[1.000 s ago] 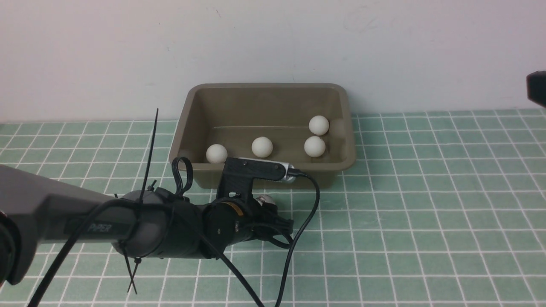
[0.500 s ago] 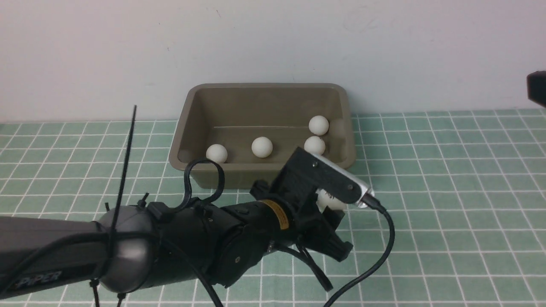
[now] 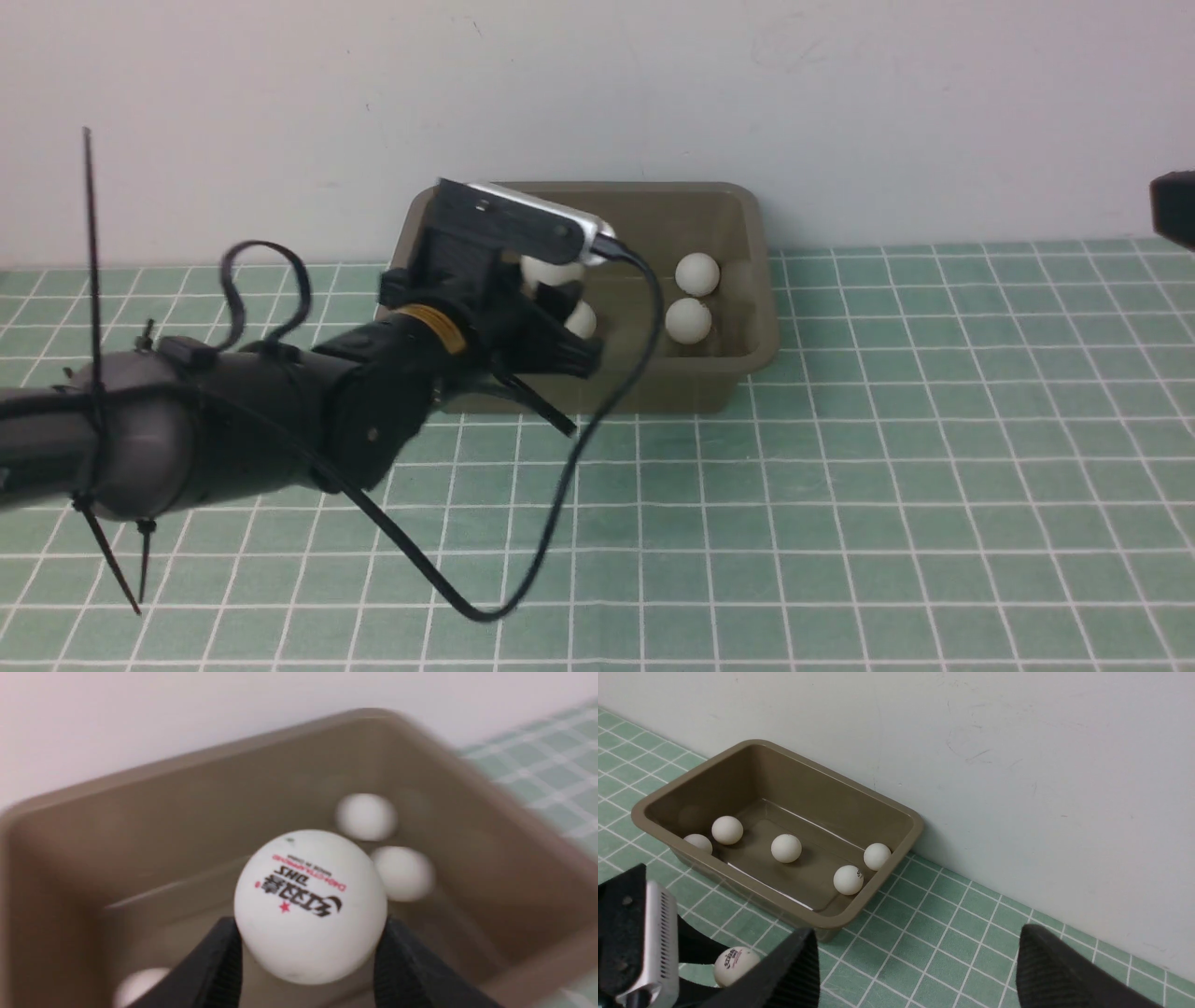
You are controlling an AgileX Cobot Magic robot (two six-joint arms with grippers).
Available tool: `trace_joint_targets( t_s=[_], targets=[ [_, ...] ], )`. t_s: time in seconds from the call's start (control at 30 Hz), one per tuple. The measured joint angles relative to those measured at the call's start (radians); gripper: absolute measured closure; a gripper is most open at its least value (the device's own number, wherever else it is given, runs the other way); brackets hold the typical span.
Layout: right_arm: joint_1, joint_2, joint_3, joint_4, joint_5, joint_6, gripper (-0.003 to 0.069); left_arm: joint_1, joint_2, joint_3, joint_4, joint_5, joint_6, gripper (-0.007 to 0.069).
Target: Put the table tennis balls in the box on the green coffee tablecloth.
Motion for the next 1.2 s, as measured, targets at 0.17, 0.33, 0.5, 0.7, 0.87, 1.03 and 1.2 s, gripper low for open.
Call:
trace_joint_targets(
  t_s=[0.17, 0.33, 0.5, 0.7, 0.87, 1.03, 1.2],
  targets=[
    [0.0, 0.0, 0.0, 0.0, 0.0, 0.0, 0.0144, 0.145, 0.009, -0.01, 0.139, 0.013, -0.06, 0.03],
    [0.0, 0.0, 0.0, 0.0, 0.0, 0.0, 0.0144, 0.184, 0.052, -0.06, 0.408, 0.046, -0.191, 0.03],
    [0.0, 0.0, 0.0, 0.0, 0.0, 0.0, 0.0144, 0.186, 0.115, -0.118, 0.617, 0.058, -0.376, 0.0142],
    [0.0, 0.0, 0.0, 0.0, 0.0, 0.0, 0.0144, 0.185, 0.072, -0.121, 0.639, 0.177, -0.515, 0.0059],
    [0.0, 0.0, 0.0, 0.0, -0.012, 0.0, 0.0144, 0.176, -0.091, -0.121, 0.653, 0.461, -0.524, 0.0083],
    [0.0, 0.0, 0.0, 0.0, -0.071, 0.0, 0.0144, 0.175, -0.258, -0.121, 0.644, 0.638, -0.529, 0.0123],
    [0.0, 0.0, 0.0, 0.0, -0.119, 0.0, 0.0144, 0.174, -0.512, -0.121, 0.603, 0.784, -0.531, 0.0165]
  ],
)
